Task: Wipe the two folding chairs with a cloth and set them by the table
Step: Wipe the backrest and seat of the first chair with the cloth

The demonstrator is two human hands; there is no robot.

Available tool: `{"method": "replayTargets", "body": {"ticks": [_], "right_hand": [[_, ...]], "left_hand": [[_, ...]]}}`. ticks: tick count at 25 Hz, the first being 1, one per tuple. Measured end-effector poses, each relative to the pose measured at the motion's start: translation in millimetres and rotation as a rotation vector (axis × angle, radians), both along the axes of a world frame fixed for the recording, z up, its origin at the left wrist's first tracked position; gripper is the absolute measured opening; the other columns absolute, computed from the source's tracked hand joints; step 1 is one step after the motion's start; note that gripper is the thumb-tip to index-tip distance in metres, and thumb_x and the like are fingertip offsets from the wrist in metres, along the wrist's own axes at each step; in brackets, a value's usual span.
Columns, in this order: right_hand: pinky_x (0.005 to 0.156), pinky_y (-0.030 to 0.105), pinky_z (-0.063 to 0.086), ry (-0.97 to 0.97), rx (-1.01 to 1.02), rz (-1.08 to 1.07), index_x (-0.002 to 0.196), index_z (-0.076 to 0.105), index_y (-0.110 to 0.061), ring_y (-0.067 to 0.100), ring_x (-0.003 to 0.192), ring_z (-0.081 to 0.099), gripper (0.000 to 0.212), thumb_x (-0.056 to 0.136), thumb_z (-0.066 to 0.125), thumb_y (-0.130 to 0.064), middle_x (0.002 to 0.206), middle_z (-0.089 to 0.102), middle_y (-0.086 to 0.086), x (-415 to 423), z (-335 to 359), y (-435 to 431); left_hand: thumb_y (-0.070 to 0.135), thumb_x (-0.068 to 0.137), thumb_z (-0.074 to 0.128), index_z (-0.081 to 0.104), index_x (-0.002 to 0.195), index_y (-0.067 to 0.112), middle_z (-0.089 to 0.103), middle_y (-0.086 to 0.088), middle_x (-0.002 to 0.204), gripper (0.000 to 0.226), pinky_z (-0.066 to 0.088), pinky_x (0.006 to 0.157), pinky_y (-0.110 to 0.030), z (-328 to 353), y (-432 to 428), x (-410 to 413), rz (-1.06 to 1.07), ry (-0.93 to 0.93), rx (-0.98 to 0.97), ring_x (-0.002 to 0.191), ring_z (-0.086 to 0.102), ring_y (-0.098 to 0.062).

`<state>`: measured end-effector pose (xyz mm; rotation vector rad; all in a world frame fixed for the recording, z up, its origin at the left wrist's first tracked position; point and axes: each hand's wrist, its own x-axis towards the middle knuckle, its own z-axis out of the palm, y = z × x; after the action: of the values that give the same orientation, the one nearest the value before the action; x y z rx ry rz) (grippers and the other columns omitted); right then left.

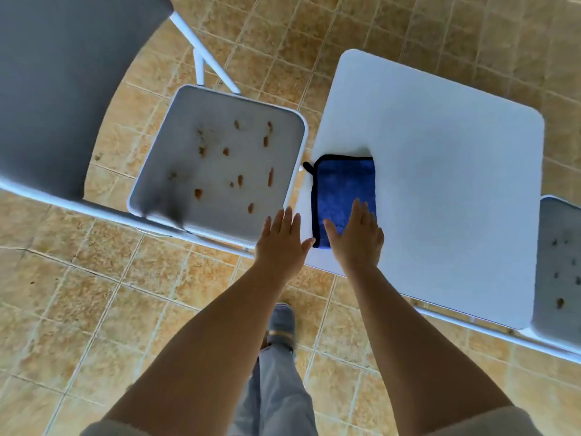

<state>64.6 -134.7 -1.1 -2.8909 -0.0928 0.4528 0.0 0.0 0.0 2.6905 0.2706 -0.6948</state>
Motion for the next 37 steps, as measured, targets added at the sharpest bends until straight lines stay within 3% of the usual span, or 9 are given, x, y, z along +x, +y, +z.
{"method": "replayTargets", "body": {"ticks": [4,7,13,16,23,31,37], "right_hand": [[0.113,0.058,0.012,0.078,-0.099,-0.051,0.152,-0.003,-0.024,0.032,0.147,0.003,0.106,0.074,0.040,-0.082,0.160,-0.001,0.011,22,-33,6],[0.110,0.062,0.015,0.056,-0.174,-0.036,0.151,0.000,-0.025,0.039,0.145,0.004,0.110,0.069,0.042,-0.085,0.159,0.000,0.014,32,-51,10],[0.090,0.050,0.039,-0.145,-0.117,-0.068,0.144,0.034,-0.031,0.039,0.121,0.039,0.057,0.091,0.054,-0.040,0.146,0.032,0.017,36,-57,9],[0.083,0.047,0.045,-0.113,-0.089,-0.055,0.141,0.037,-0.033,0.038,0.113,0.043,0.049,0.095,0.051,-0.024,0.138,0.037,0.018,35,-49,10],[0.083,0.050,0.050,0.026,0.081,-0.117,0.140,0.035,-0.029,0.036,0.114,0.043,0.043,0.098,0.041,-0.020,0.132,0.043,0.016,5,10,30],[0.088,0.047,0.046,0.097,0.387,-0.226,0.137,0.036,-0.018,0.040,0.111,0.052,0.040,0.097,0.041,-0.018,0.130,0.050,0.017,-21,69,141],[0.067,0.034,0.042,0.095,0.654,-0.390,0.117,0.042,-0.010,0.033,0.091,0.060,0.024,0.093,0.045,-0.011,0.106,0.059,0.012,-47,100,256]], "left_hand": [[0.051,0.099,0.009,-0.005,0.152,0.010,-0.014,-0.009,0.160,0.069,-0.004,0.121,-0.041,-34,-1,9,-0.056,0.063,0.026,0.147,-0.013,-0.022],[0.052,0.099,0.009,-0.007,0.152,0.009,-0.014,-0.010,0.160,0.070,-0.003,0.121,-0.041,-49,-5,10,-0.063,0.042,0.052,0.147,-0.013,-0.022],[0.054,0.098,0.007,-0.005,0.152,0.010,-0.011,-0.008,0.160,0.071,-0.002,0.121,-0.041,-49,-3,9,-0.057,0.029,0.062,0.147,-0.013,-0.021],[0.053,0.098,0.008,-0.001,0.152,0.010,-0.009,-0.008,0.161,0.070,-0.002,0.121,-0.040,-41,1,8,-0.028,0.034,0.034,0.148,-0.012,-0.021],[0.051,0.099,0.010,-0.001,0.153,0.011,-0.008,-0.007,0.161,0.068,-0.003,0.121,-0.038,29,45,-10,0.109,-0.014,0.037,0.148,-0.009,-0.021],[0.048,0.100,0.021,0.010,0.152,0.011,-0.002,-0.011,0.161,0.065,0.000,0.121,-0.042,101,150,-30,0.202,-0.238,0.168,0.149,-0.002,-0.024],[0.048,0.100,0.015,0.011,0.152,0.013,-0.004,-0.010,0.161,0.063,-0.010,0.119,-0.046,147,266,-43,0.199,-0.337,0.428,0.148,-0.010,-0.024]]}}
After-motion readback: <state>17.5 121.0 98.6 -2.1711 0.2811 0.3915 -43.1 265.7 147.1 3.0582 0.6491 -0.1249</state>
